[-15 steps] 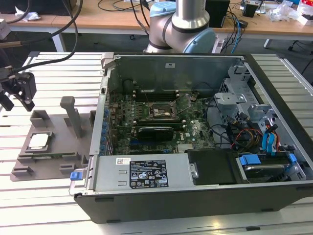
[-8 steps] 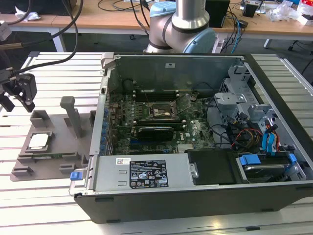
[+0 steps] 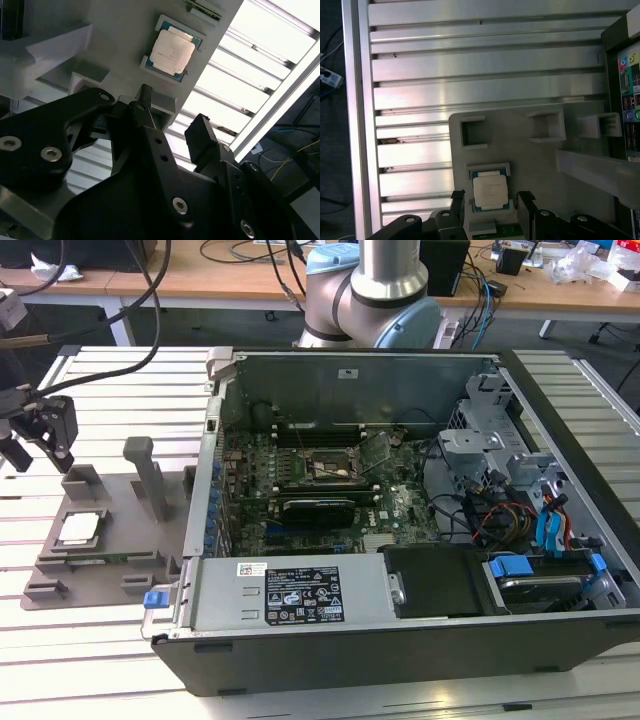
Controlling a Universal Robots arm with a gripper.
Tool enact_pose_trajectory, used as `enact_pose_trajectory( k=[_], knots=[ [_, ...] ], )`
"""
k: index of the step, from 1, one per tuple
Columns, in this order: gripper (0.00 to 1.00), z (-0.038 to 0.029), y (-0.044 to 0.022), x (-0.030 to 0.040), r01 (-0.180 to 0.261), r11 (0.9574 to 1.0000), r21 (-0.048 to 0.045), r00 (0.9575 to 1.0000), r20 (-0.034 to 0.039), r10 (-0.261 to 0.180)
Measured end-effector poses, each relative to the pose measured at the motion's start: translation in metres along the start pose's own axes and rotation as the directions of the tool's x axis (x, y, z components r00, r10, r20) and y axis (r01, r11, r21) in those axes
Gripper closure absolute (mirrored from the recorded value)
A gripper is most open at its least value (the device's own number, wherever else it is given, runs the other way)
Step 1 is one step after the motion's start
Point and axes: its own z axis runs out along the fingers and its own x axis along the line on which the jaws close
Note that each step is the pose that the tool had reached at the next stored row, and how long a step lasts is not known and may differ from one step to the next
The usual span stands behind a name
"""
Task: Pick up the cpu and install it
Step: 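Pick up the cpu and move it towards the insertion slot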
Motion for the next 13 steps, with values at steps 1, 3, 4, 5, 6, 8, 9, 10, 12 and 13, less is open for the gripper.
enact_pose_trajectory(
  k=[1, 3, 4, 5, 6, 8, 9, 10, 12, 13],
  knots=[
    [0.45, 0.0010, 0.0000, 0.0000, 0.000, 1.0000, 0.0001, 1.0000, 0.0000, 0.000],
    [0.45, 0.0038, -0.0001, 0.0001, 0.000, 1.0000, 0.0001, 1.0000, -0.0001, 0.000],
    [0.45, 0.0052, -0.0002, 0.0002, 0.000, 1.0000, 0.0001, 1.0000, -0.0001, 0.000],
    [0.45, 0.0054, -0.0005, 0.0002, 0.000, 1.0000, 0.0007, 1.0000, -0.0003, 0.000],
    [0.45, 0.0056, -0.0006, 0.0001, 0.000, 1.0000, 0.0030, 1.0000, 0.0001, 0.000],
    [0.45, 0.0057, -0.0006, 0.0001, 0.004, 0.9997, 0.0254, 1.0000, 0.0016, -0.004],
    [0.45, 0.0059, -0.0007, 0.0001, 0.015, 0.9995, 0.0277, 0.9999, 0.0013, -0.015],
    [0.45, 0.0062, -0.0007, 0.0001, 0.028, 0.9992, 0.0273, 0.9996, 0.0011, -0.028],
    [0.45, 0.0064, -0.0007, 0.0001, 0.031, 0.9991, 0.0270, 0.9995, 0.0011, -0.031],
    [0.45, 0.0064, -0.0011, 0.0001, 0.031, 0.9991, 0.0270, 0.9995, 0.0012, -0.031]
  ],
)
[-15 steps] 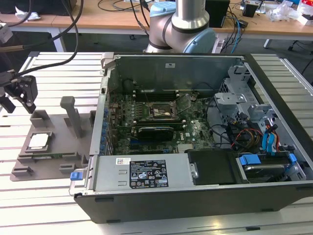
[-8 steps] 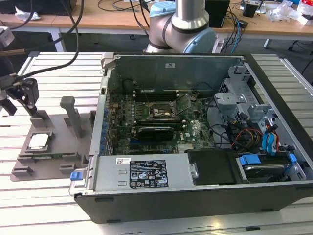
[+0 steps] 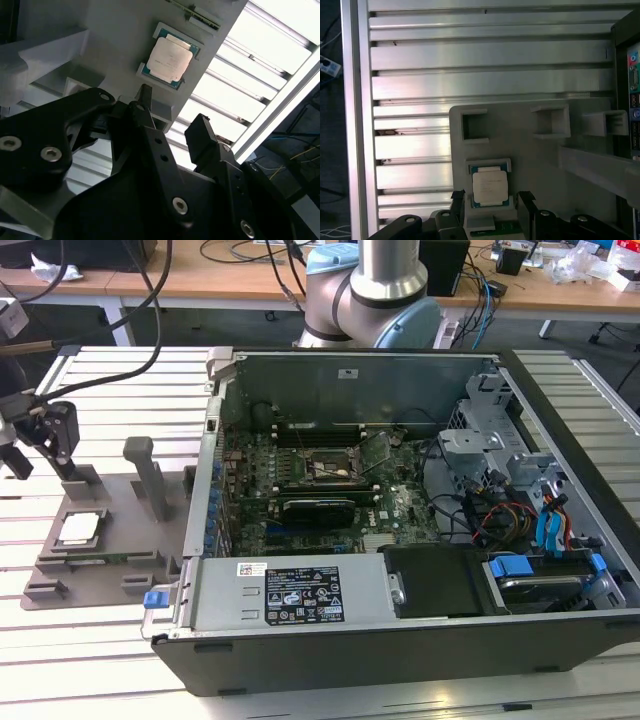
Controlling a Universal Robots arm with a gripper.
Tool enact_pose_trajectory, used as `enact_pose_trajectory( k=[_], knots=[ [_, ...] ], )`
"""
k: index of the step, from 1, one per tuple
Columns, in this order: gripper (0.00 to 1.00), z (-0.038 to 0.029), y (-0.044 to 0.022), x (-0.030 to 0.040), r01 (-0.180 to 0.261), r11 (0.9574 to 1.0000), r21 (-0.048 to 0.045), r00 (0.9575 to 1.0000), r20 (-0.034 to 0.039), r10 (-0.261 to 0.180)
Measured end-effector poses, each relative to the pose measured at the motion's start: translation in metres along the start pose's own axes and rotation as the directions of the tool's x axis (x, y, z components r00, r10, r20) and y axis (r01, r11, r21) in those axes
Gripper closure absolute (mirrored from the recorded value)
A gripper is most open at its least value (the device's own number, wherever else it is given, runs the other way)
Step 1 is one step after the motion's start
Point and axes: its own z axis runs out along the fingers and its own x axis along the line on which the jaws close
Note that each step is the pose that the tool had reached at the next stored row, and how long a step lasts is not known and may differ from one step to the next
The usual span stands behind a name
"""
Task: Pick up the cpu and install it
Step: 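Pick up the cpu and move it towards the insertion slot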
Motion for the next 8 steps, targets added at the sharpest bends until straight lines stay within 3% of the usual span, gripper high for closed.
enact_pose_trajectory(
  k=[8],
  knots=[
    [0.45, 0.0026, -0.0015, -0.0001, 0.000, 1.0000, 0.0006, 1.0000, -0.0002, 0.000]
  ],
)
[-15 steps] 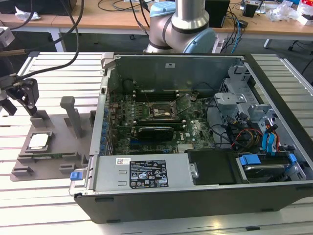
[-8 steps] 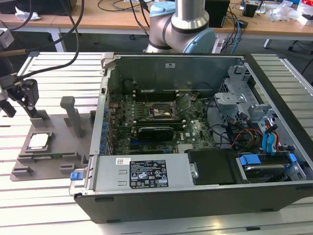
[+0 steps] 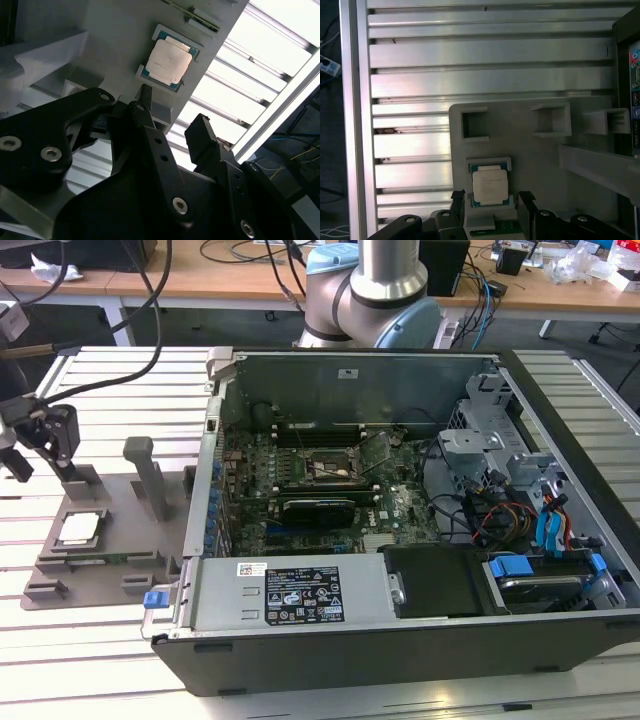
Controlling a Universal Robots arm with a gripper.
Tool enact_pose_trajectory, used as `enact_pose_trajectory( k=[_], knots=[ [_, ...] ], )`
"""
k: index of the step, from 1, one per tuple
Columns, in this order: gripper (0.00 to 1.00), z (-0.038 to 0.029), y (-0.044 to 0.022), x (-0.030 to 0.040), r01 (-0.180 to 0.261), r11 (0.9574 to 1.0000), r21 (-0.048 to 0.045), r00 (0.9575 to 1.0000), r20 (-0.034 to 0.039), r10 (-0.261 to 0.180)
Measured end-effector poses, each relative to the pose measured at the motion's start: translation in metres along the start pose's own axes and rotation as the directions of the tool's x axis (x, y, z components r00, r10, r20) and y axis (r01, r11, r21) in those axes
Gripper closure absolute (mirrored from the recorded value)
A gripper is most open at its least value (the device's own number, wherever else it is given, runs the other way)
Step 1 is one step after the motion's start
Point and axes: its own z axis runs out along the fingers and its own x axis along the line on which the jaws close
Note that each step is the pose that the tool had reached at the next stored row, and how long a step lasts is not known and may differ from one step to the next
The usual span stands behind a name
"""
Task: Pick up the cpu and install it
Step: 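Pick up the cpu and move it towards the insertion slot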
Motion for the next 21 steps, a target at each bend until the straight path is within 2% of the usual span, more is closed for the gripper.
enact_pose_trajectory(
  k=[21],
  knots=[
    [0.45, 0.0069, 0.0000, 0.0002, 0.000, 1.0000, 0.0000, 1.0000, 0.0000, 0.000]
  ],
)
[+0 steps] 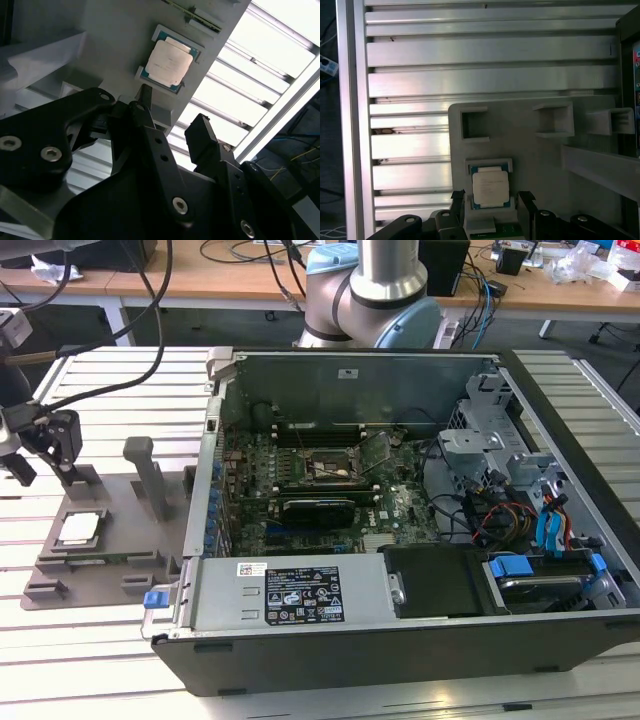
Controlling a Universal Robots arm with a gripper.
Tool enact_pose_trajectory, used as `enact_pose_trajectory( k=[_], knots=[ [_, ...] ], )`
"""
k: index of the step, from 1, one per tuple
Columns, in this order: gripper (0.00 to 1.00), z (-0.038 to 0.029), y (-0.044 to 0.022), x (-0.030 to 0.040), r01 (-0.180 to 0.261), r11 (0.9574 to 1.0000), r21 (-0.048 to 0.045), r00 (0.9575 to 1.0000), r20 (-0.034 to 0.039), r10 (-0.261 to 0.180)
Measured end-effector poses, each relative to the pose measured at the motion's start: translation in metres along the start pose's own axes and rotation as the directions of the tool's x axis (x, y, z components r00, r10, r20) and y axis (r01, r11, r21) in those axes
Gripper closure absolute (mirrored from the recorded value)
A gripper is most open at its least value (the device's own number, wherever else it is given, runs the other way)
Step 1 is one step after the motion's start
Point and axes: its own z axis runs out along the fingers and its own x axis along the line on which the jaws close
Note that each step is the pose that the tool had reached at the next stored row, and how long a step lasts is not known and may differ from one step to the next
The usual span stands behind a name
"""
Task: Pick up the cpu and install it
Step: 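Pick up the cpu and move it towards the insertion slot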
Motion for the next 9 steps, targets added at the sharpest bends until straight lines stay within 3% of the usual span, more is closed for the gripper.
enact_pose_trajectory(
  k=[9],
  knots=[
    [0.45, 0.0033, 0.0000, 0.0001, 0.000, 1.0000, 0.0000, 1.0000, -0.0001, 0.000]
  ],
)
